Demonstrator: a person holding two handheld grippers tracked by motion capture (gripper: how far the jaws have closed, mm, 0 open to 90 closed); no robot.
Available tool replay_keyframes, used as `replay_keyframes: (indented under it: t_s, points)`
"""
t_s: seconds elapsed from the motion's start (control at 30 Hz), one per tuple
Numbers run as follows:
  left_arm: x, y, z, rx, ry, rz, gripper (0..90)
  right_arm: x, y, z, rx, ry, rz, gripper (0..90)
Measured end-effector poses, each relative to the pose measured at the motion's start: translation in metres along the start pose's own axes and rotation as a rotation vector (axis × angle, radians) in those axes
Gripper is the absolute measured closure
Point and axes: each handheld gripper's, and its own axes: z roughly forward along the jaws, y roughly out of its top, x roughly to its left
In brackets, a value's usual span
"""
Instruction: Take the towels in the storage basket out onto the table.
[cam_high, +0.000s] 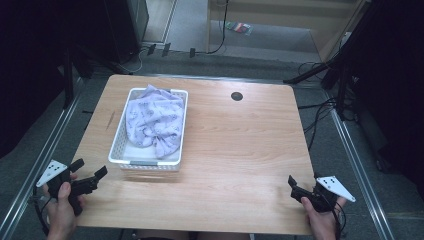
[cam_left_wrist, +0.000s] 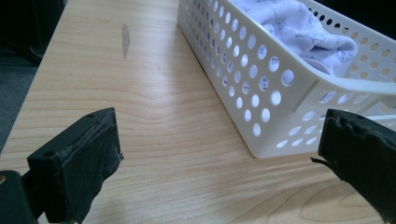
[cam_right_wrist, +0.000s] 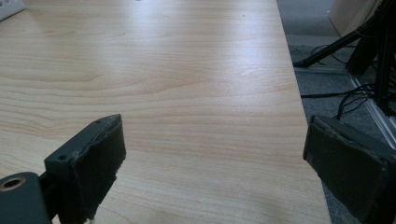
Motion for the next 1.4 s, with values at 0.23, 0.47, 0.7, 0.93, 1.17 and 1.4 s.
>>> replay_keyframes:
  t_s: [0.23, 0.47, 0.7, 0.93, 1.17, 1.4]
  points:
    - [0.003, 0.001, 0.001, -0.003, 0.003, -0.013, 0.0, 0.000, 0.000, 0.001, 0.001, -0.014, 0.007, 7.0]
    - [0.005, 0.007, -0.002, 0.022, -0.020, -0.008, 0.0, 0.001, 0.000, 0.002, 0.003, -0.018, 0.008, 7.4]
    - [0.001, 0.013, -0.004, 0.015, -0.028, -0.010, 0.0, 0.005, -0.001, 0.005, 0.013, -0.042, -0.019, 7.6]
    - [-0.005, 0.027, -0.009, -0.009, -0.035, -0.016, 0.0, 0.007, -0.001, 0.008, 0.046, -0.055, -0.029, 7.6]
    - [-0.017, 0.042, -0.008, 0.008, -0.039, 0.026, 0.0, 0.007, -0.002, 0.007, 0.047, -0.052, -0.024, 7.6]
    - [-0.030, 0.059, 0.000, 0.034, -0.057, 0.044, 0.0, 0.008, -0.002, 0.007, 0.045, -0.059, -0.035, 7.6]
